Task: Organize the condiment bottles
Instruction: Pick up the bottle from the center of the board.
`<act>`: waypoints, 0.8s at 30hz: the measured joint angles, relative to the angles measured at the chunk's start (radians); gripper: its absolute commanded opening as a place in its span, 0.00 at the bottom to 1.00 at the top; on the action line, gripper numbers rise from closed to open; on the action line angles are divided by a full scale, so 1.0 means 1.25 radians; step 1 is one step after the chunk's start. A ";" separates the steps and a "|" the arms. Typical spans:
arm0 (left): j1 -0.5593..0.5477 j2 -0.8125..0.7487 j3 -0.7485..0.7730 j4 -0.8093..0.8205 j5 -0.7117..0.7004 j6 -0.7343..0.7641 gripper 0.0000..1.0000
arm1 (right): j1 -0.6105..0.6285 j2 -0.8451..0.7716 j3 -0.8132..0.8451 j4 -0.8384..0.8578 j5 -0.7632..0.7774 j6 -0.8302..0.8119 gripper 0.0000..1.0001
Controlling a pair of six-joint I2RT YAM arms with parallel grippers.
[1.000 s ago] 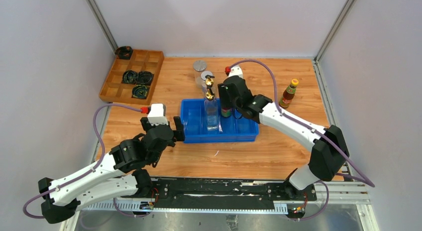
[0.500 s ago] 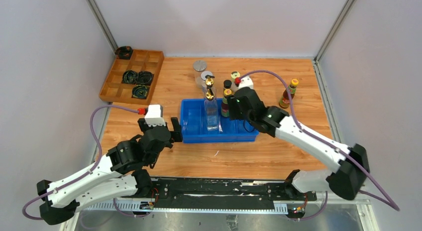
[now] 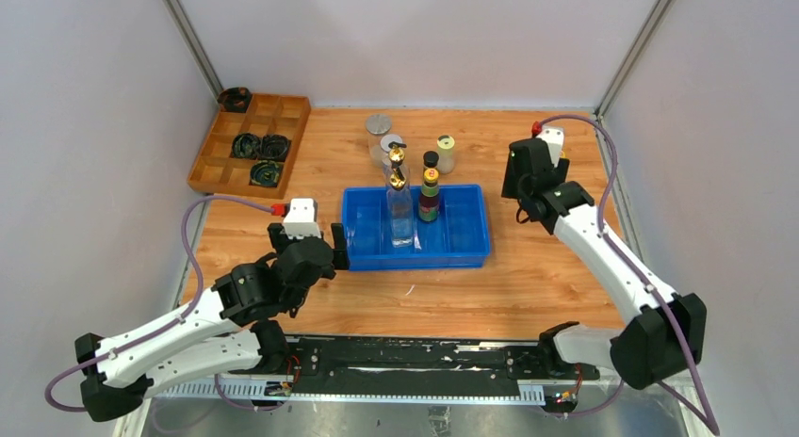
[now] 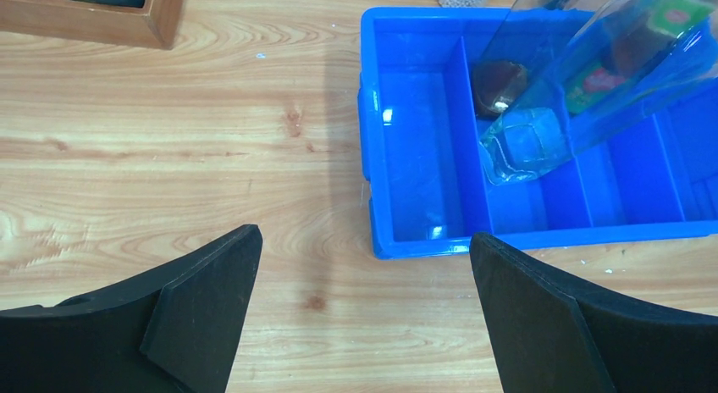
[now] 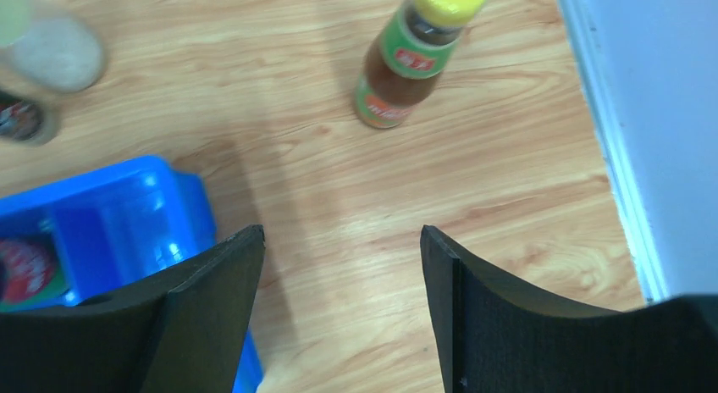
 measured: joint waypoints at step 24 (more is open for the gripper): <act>0.000 0.018 0.032 0.000 -0.016 0.042 1.00 | -0.270 0.250 0.109 0.168 -0.074 -0.079 0.75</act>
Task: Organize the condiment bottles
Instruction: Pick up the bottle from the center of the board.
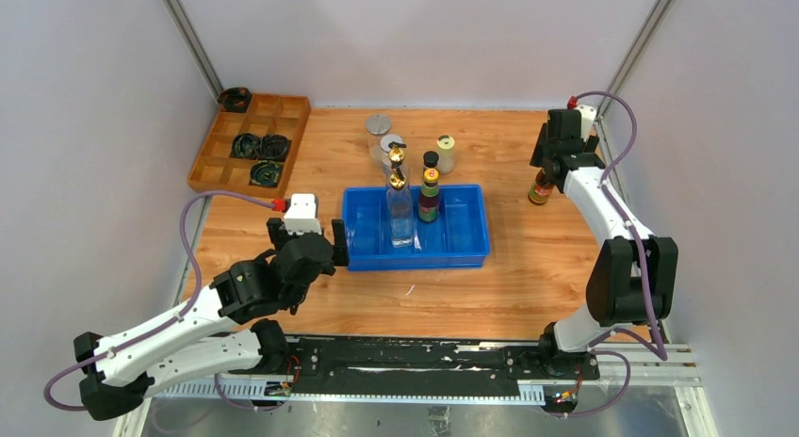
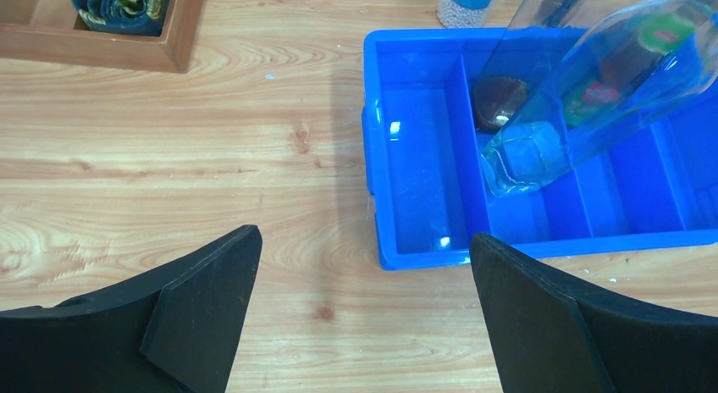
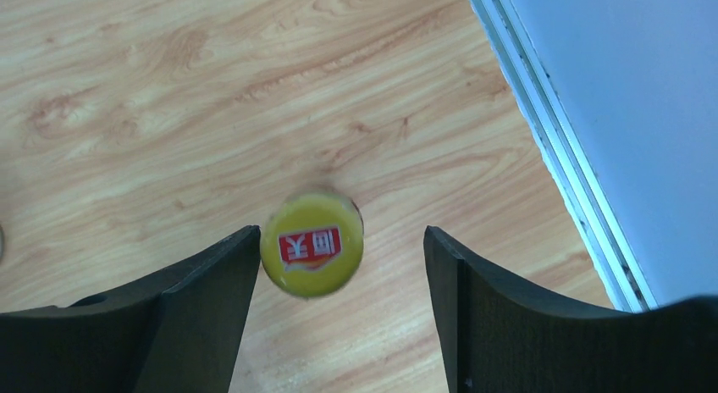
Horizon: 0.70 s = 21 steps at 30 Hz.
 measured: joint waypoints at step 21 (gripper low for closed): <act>0.000 0.012 0.023 -0.004 -0.001 0.005 1.00 | -0.028 0.037 0.053 0.030 -0.099 -0.023 0.35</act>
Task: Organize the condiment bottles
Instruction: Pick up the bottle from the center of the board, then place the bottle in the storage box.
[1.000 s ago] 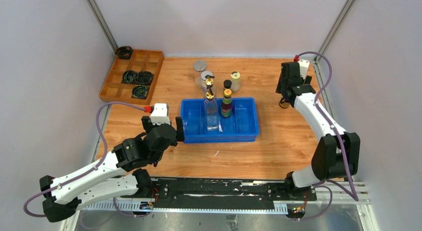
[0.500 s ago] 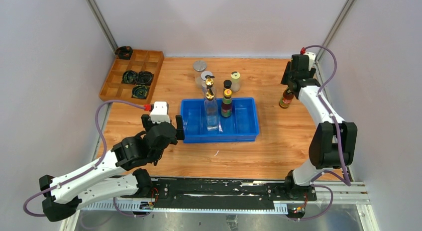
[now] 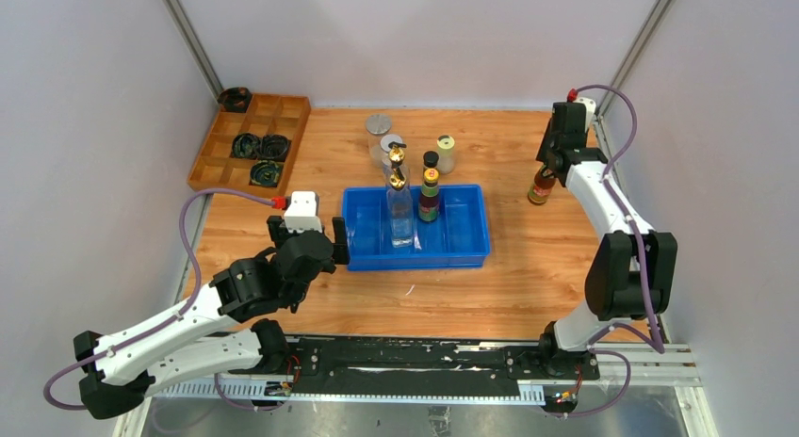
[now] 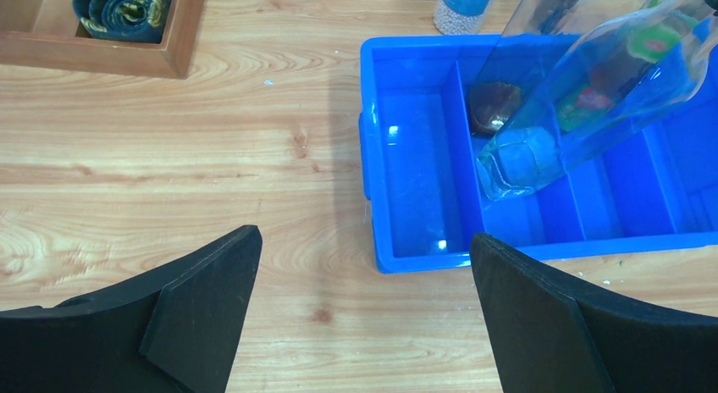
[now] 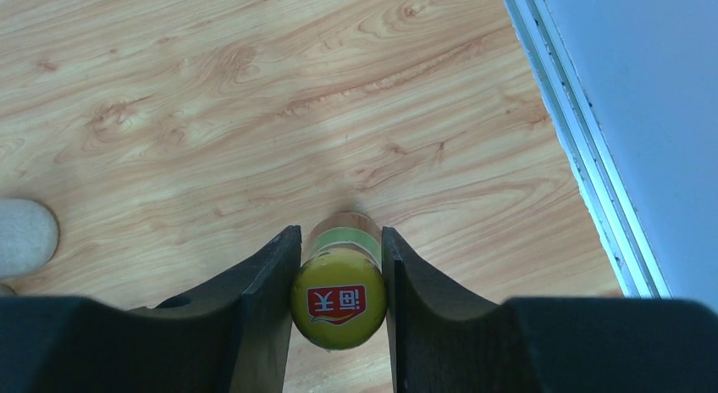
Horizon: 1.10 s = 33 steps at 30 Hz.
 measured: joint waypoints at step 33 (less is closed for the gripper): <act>0.000 -0.015 0.000 0.000 0.007 -0.006 0.99 | 0.300 -0.299 -0.014 -0.266 0.051 -0.017 0.27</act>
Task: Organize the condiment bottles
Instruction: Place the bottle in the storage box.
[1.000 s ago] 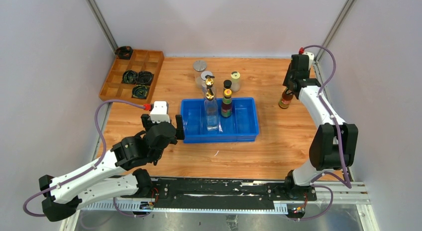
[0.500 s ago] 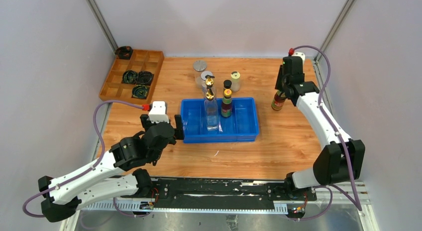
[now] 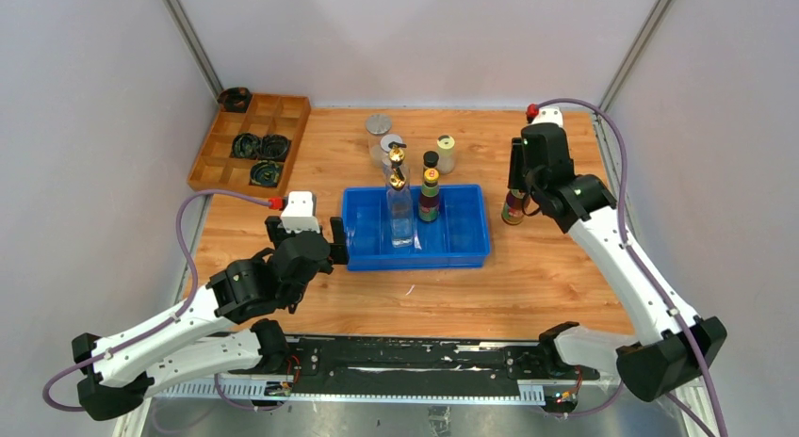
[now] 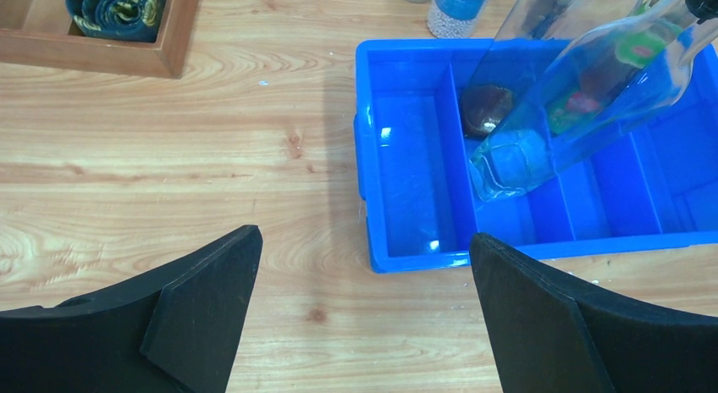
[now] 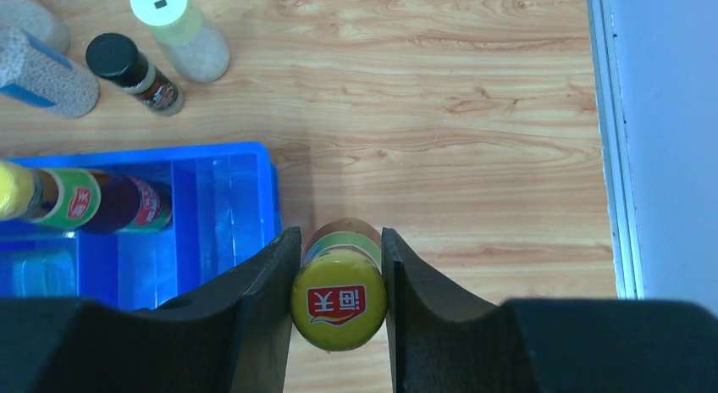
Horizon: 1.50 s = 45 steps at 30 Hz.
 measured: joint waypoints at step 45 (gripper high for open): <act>0.000 -0.044 -0.016 0.000 0.007 -0.012 1.00 | 0.413 0.206 0.174 -0.035 0.113 0.150 0.27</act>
